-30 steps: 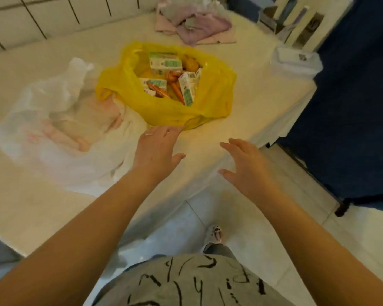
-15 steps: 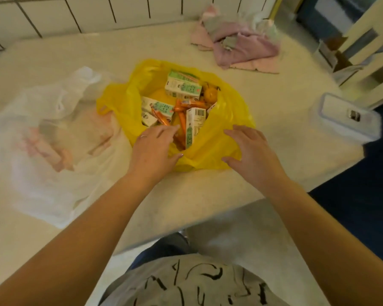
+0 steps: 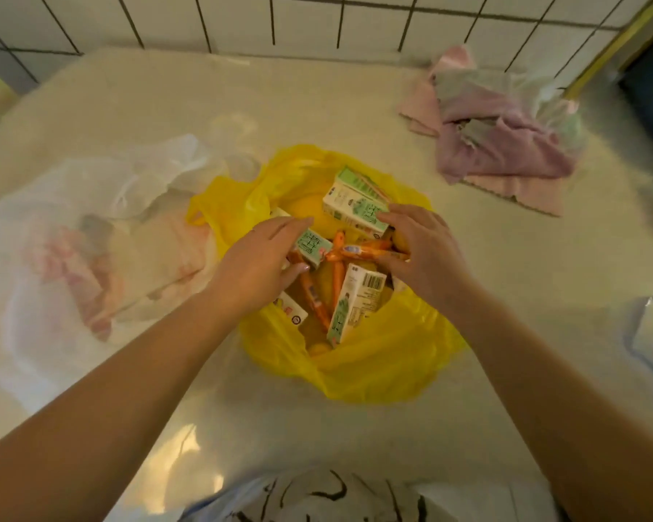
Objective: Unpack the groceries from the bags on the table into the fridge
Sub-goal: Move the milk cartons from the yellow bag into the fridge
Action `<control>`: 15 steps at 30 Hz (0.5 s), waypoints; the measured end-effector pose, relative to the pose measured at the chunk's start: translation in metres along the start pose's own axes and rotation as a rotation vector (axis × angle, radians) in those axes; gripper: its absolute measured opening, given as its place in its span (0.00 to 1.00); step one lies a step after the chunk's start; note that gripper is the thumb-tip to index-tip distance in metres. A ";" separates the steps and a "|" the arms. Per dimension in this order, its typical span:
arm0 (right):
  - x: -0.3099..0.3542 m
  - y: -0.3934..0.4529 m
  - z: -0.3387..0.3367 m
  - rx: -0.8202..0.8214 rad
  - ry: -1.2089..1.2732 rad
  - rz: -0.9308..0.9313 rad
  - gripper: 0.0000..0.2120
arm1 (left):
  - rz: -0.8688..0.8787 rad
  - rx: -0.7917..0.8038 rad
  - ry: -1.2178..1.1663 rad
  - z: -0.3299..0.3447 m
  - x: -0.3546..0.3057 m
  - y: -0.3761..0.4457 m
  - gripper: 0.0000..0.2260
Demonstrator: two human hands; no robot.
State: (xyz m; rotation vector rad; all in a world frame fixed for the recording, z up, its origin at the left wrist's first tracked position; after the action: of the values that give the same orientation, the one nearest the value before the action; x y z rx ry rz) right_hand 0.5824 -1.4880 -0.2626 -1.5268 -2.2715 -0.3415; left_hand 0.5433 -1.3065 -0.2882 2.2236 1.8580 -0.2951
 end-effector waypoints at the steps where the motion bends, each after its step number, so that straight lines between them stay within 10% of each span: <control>1: -0.006 0.013 0.005 0.031 -0.009 -0.006 0.28 | 0.004 0.031 0.021 0.003 0.000 0.008 0.29; 15: -0.057 0.097 0.059 0.213 -0.119 -0.027 0.26 | 0.092 0.350 0.141 0.067 0.011 0.070 0.29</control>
State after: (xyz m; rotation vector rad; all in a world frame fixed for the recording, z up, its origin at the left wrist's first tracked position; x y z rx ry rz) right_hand 0.6804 -1.4747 -0.3419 -1.4430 -2.3339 -0.0138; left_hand 0.6132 -1.3283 -0.3523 2.6141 1.8867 -0.4915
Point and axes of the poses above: each hand's wrist, its own y-axis towards the middle knuckle, its own z-axis out of the palm, x = y × z, the point moved 9 cm from there along y, towards the middle knuckle, and after that the axes turned 6 degrees about y, right-handed, at the moved point
